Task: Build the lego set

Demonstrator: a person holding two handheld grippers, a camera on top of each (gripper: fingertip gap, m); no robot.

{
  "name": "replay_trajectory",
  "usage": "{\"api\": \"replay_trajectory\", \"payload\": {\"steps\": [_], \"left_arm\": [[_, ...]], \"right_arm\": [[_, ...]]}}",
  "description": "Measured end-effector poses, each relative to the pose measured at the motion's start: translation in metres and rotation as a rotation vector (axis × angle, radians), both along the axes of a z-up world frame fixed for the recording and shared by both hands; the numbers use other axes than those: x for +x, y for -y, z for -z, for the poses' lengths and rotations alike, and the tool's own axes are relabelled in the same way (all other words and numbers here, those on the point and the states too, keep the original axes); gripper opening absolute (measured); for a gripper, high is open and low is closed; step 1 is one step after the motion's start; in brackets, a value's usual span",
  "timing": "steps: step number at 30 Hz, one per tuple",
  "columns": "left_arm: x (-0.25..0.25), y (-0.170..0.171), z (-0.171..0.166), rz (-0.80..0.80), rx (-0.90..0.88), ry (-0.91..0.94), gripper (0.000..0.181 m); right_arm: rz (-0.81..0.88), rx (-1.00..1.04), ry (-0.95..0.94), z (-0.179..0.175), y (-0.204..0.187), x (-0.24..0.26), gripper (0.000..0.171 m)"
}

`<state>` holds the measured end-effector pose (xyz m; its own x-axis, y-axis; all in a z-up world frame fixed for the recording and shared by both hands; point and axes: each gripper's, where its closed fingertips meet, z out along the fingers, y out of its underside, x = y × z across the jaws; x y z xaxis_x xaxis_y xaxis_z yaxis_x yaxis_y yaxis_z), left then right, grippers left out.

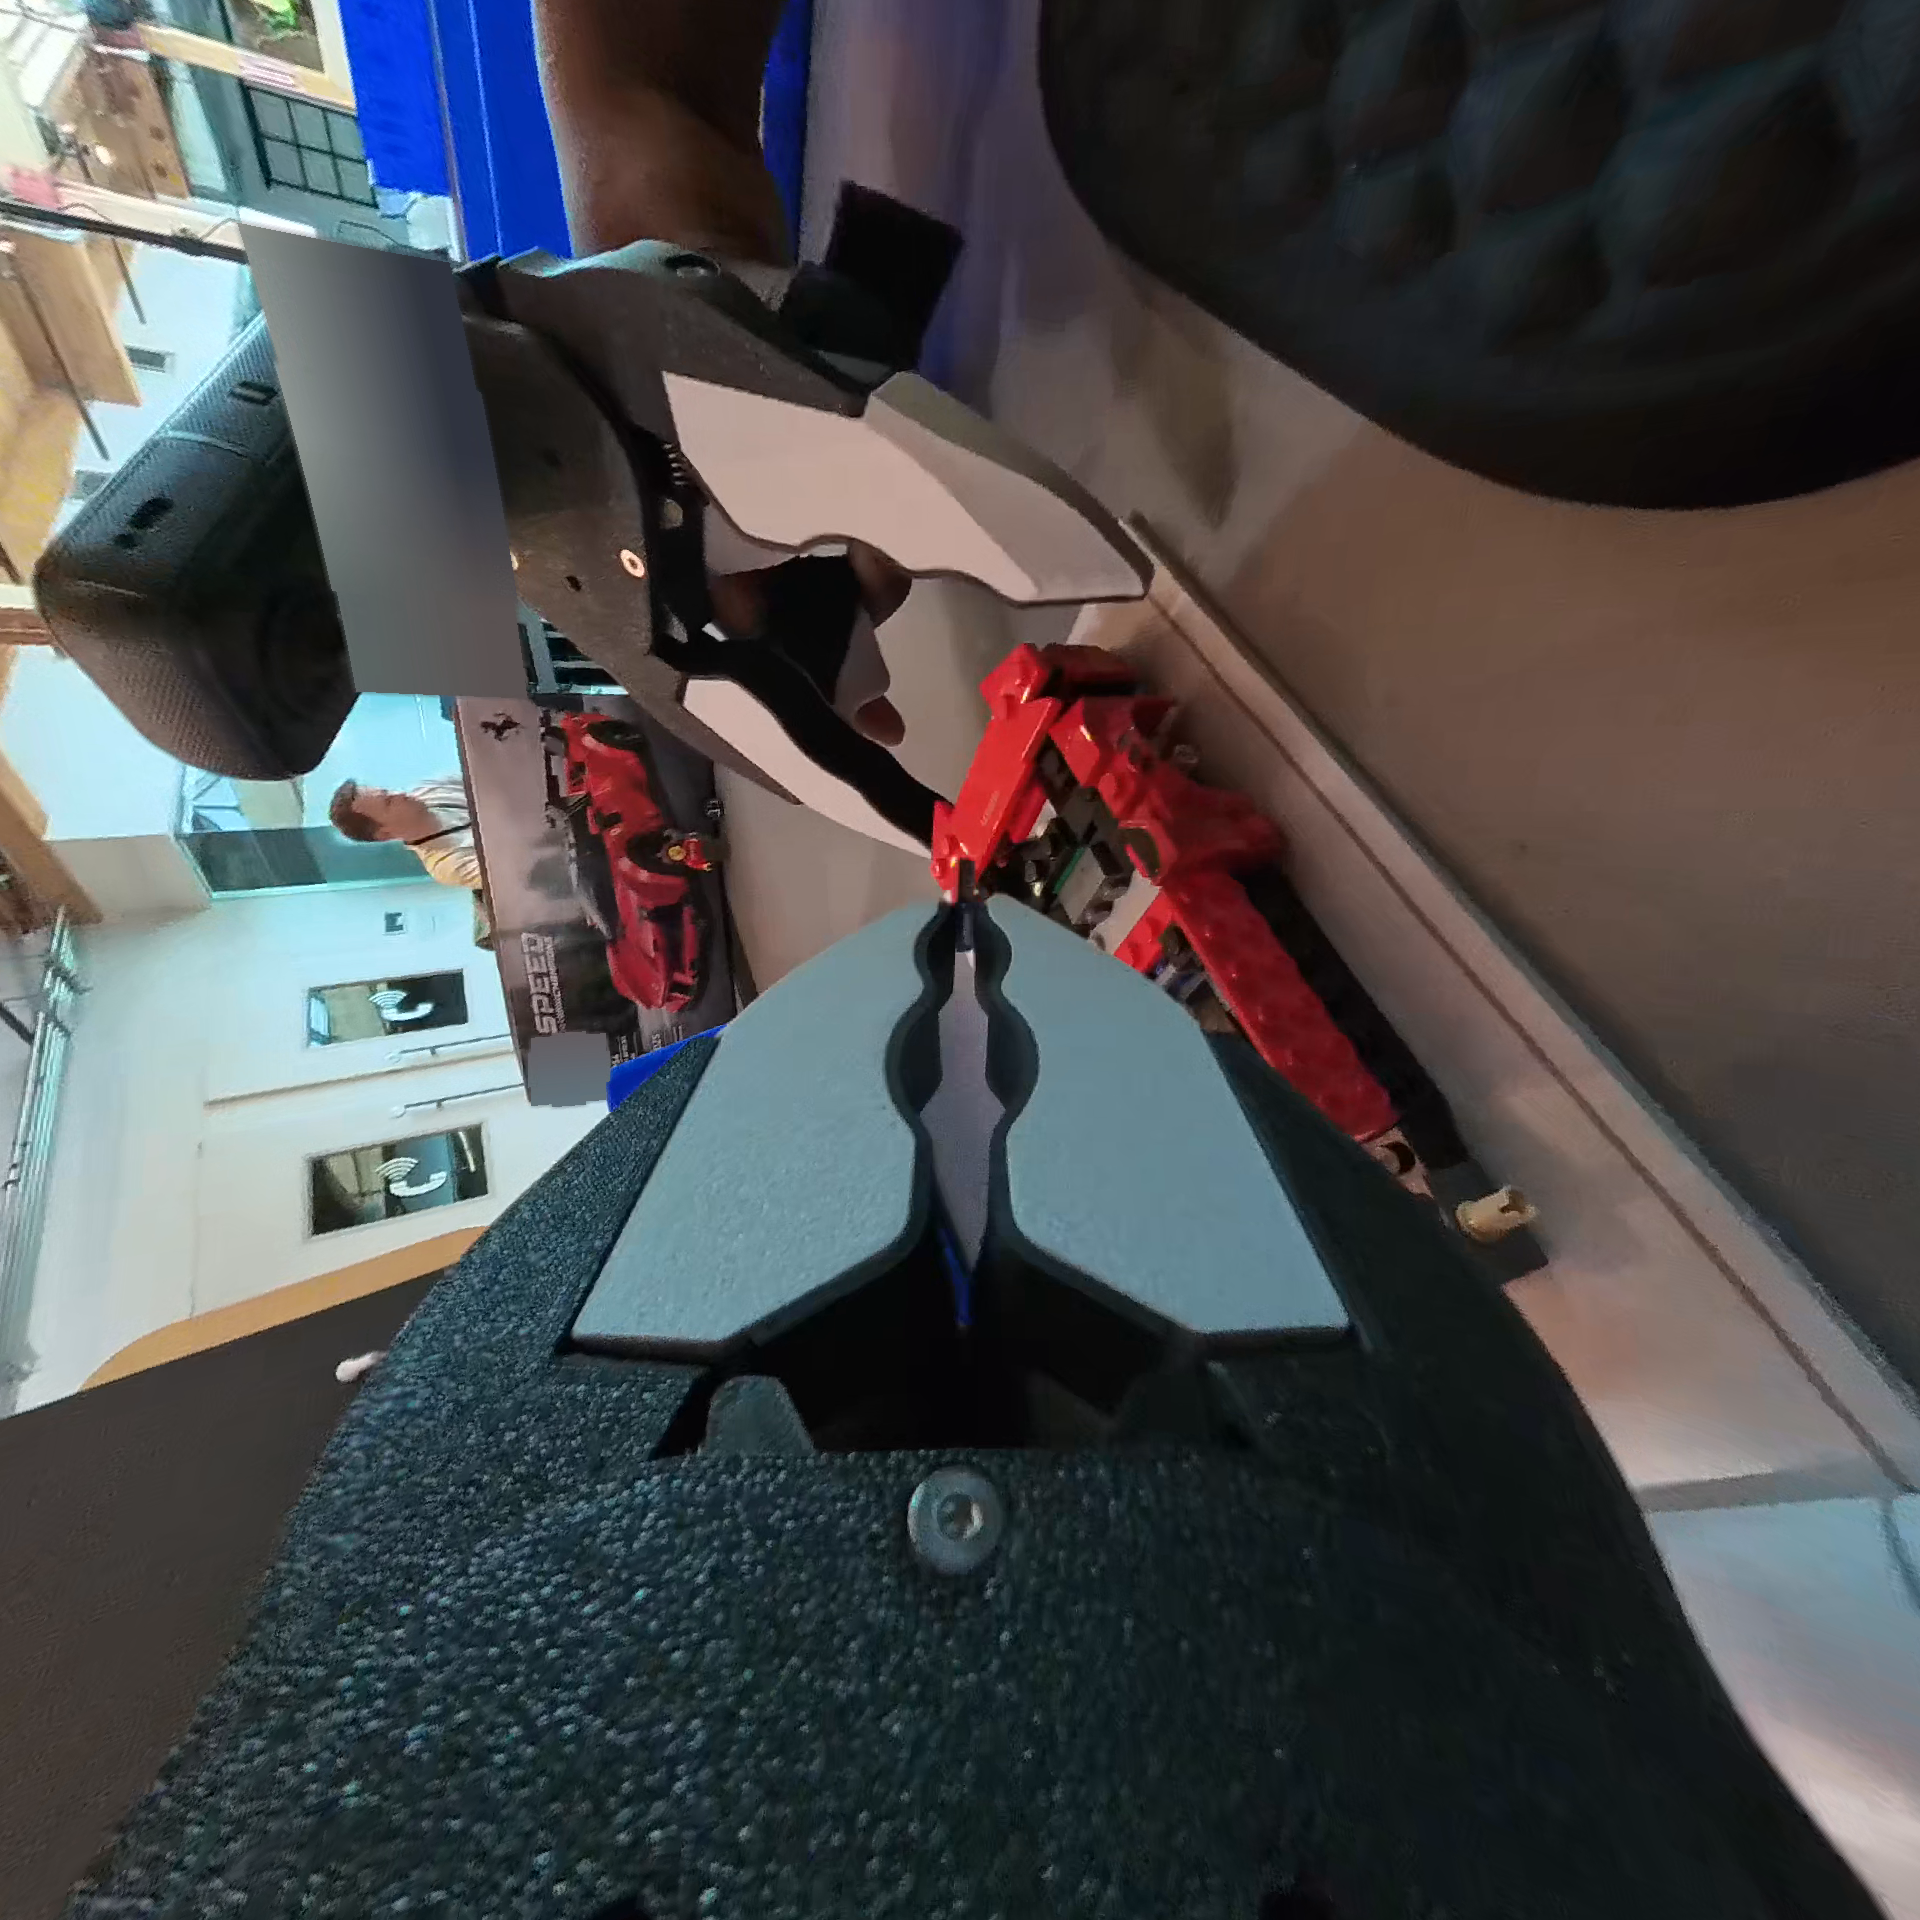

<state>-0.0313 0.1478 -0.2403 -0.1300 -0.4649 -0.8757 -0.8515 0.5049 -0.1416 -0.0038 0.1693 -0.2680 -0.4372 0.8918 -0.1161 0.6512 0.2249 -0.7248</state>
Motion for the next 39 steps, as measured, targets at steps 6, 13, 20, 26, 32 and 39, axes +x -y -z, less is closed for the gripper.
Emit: {"api": "replay_trajectory", "payload": {"steps": [6, 13, 20, 26, 32, 39], "left_arm": [[0.006, -0.004, 0.002, 0.031, -0.022, -0.041, 0.002], [0.010, -0.004, 0.007, 0.085, -0.037, -0.108, 0.002], [0.011, -0.002, 0.013, 0.102, -0.043, -0.134, 0.002], [0.013, -0.001, 0.014, 0.117, -0.042, -0.145, 0.002], [0.013, -0.002, 0.013, 0.115, -0.048, -0.153, 0.002], [0.015, -0.003, 0.010, 0.115, -0.049, -0.142, 0.002]], "right_arm": [[-0.001, -0.009, -0.012, 0.003, 0.001, -0.003, 0.077], [0.003, -0.014, -0.021, 0.003, 0.001, -0.003, 0.075], [0.004, -0.007, -0.027, 0.004, 0.001, -0.002, 0.074], [0.007, -0.011, -0.027, 0.004, 0.001, -0.002, 0.073], [0.007, -0.011, -0.027, 0.004, 0.001, -0.001, 0.073], [0.007, -0.018, -0.031, 0.004, 0.001, -0.001, 0.072]]}}
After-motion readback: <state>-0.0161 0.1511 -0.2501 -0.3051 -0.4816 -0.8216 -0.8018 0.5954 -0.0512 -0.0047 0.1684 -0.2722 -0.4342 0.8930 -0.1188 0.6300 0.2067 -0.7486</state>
